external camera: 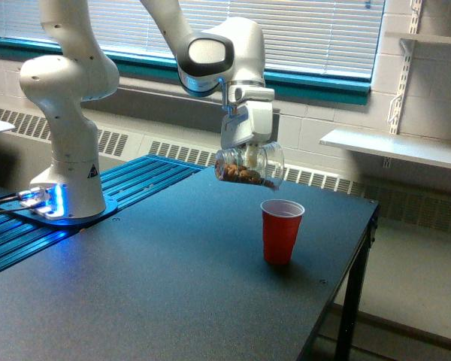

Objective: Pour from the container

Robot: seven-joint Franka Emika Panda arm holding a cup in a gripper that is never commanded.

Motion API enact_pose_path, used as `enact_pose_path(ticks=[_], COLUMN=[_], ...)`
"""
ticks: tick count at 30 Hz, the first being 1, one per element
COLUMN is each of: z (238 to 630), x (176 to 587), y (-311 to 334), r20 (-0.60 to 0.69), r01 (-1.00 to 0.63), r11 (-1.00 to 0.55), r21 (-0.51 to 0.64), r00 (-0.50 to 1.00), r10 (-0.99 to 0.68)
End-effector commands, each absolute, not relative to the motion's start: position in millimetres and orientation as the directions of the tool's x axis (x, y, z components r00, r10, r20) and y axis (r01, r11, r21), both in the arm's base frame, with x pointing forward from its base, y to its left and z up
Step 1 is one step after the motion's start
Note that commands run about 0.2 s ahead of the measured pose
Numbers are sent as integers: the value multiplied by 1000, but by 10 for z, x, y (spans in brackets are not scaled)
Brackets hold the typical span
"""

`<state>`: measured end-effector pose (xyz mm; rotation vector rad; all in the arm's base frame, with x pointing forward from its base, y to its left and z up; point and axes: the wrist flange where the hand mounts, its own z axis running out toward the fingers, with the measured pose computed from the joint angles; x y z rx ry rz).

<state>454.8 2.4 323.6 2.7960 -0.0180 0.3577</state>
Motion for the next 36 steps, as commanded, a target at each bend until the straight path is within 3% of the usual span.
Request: enact_pose_path(ticks=[1, 36], z=[3260, 3175], x=[4578, 4587], y=[100, 148], r20=[247, 185], r01=[-41, -12], r11=[-944, -921], r21=[328, 390], r00=[968, 981], r10=[44, 65])
